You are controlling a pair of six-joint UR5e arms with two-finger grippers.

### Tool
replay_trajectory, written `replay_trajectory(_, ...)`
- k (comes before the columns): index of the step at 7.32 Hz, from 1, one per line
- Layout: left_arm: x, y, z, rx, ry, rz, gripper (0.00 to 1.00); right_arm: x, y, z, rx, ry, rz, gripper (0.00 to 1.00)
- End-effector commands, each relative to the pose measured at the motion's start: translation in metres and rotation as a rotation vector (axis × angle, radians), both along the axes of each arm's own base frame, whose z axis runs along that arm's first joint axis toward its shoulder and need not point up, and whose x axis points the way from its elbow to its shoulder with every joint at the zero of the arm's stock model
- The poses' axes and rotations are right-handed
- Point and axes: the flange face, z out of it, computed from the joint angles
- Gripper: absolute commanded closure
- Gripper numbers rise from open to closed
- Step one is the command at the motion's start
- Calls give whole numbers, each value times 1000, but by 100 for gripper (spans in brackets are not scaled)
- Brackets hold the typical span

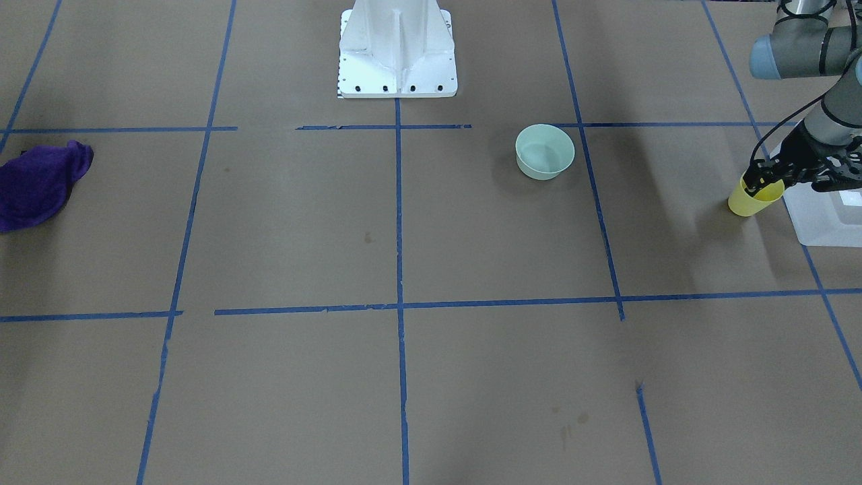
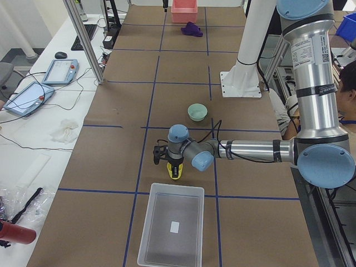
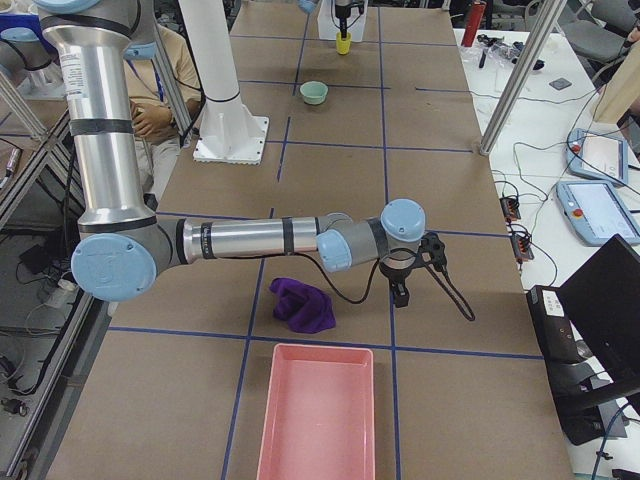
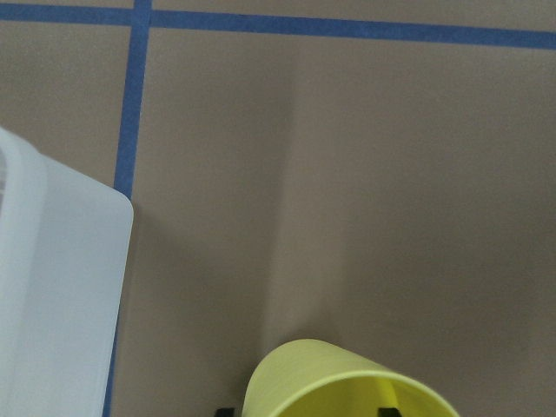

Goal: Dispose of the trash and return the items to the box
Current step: 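Grasp the yellow cup with the left gripper and lower it into the clear box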

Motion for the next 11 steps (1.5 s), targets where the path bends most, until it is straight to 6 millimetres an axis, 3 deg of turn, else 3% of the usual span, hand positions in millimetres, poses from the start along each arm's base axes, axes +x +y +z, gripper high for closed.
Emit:
replay_trajectory(1,-5,8,9,-8,-22,-3,77,-1,0,-2,0,-11,-3,0)
replay_trajectory(4,-2,14,14,-17,-30,9,81,-2,1,-4,-20,-40,3,0)
replay_trajectory(5,-2,16,14,-18,-30,11,100,-2,1,-4,-20,-40,3,0)
replay_trajectory(8,-19,19,-53,88,39,-5,100,-3,1,-9,-10,-41,3,0)
replay_trajectory(9,-39,18,-61,152,53,31,100,-2,1,-9,-11,-40,4,0)
replay_trajectory(10,-74,11,-49,240,34,124,100,-2,1,-11,-7,-40,4,0)
replay_trajectory(11,-168,3,-13,259,-70,117,100,-2,1,-15,-18,-44,19,0)
